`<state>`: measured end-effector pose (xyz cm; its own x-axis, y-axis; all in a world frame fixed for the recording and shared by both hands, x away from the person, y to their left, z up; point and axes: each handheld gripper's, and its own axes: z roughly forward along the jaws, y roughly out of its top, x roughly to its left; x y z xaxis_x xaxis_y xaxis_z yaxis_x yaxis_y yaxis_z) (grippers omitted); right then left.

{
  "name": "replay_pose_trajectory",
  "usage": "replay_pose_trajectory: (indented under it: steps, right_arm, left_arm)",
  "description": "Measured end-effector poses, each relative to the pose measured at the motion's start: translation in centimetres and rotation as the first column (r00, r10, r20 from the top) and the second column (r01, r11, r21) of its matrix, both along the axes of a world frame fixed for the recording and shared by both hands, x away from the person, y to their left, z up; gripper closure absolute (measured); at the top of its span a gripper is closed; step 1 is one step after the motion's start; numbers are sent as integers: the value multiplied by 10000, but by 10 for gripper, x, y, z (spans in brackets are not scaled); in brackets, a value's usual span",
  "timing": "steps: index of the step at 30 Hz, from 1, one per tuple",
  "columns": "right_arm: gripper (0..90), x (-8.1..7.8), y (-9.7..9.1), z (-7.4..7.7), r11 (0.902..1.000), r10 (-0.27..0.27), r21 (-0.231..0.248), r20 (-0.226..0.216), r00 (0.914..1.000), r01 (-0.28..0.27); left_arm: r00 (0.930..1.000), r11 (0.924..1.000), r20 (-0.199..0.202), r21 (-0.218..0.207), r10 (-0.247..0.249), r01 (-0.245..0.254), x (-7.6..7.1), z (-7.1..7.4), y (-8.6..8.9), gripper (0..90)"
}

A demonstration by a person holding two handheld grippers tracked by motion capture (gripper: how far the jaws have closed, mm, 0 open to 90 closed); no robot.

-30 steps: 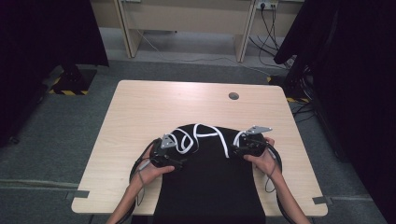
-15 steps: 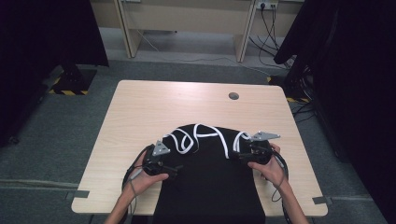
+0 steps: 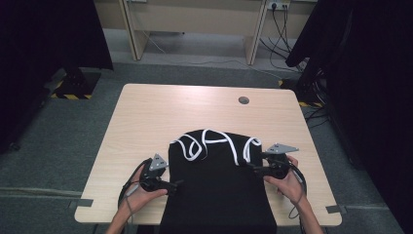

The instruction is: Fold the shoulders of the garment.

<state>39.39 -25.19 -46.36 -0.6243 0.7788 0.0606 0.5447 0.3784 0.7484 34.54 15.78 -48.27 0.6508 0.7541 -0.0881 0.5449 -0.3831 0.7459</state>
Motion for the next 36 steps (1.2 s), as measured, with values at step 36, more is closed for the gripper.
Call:
replay_pose_trajectory:
  steps: [36]
  right_arm:
    - [248,-3,-31,-5,9979,-632,136,-109,9979,634]
  left_arm:
    - [9938,9928,-111,-440,1108,-1112,36,4,10,40]
